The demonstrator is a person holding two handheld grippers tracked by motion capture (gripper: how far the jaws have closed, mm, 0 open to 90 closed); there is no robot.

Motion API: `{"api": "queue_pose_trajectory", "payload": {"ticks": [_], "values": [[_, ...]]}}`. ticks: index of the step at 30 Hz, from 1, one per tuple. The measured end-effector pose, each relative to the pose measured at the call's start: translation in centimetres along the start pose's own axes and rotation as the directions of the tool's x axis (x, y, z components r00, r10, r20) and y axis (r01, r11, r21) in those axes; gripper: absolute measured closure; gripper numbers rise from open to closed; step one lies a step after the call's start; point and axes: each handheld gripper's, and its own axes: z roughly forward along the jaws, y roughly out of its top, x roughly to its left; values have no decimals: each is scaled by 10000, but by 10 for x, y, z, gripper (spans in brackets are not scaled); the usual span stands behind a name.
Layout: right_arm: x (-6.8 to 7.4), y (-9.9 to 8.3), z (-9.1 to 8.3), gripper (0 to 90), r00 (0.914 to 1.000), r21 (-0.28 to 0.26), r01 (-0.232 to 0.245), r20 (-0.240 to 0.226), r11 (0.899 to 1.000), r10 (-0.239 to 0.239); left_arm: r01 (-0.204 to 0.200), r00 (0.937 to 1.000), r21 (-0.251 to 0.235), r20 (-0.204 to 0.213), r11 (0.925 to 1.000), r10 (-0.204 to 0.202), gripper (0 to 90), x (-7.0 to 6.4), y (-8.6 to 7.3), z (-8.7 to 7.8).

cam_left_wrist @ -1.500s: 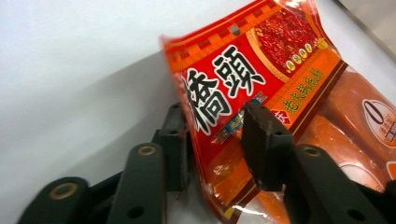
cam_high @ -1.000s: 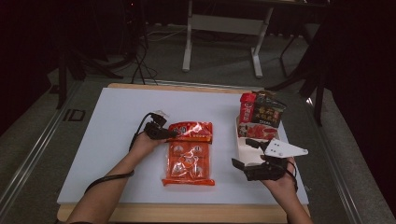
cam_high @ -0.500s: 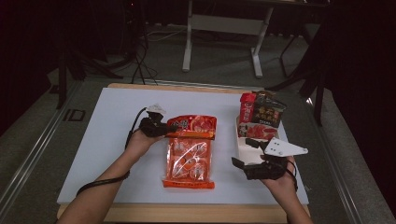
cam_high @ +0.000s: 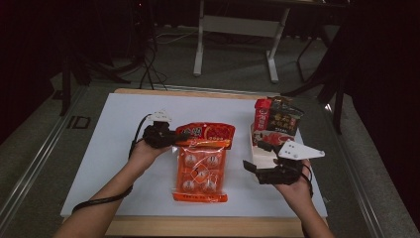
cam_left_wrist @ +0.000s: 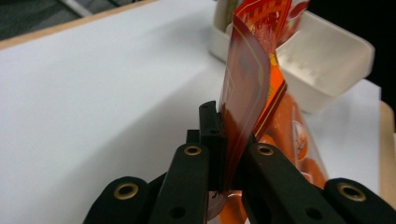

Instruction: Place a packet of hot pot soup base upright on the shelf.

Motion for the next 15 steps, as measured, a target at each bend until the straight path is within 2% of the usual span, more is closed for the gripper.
{"api": "queue_pose_trajectory", "payload": {"ticks": [1,5,8,15], "values": [[-3,6,7,163,10000,-2,56,53,10000,-56,-61,9999,-91,123,9999,62,895,-3,1,-4],[-6,11,16,163,10000,-8,53,40,10000,-53,-230,9991,-288,358,9993,240,895,-11,2,-10],[-10,18,30,163,10000,17,80,-4,10000,-80,-598,9964,-433,575,9973,622,895,-23,5,-18],[-11,21,57,171,9975,56,-176,-684,9998,179,-1045,9885,-757,1014,9916,1119,895,-42,3,-33]]}}
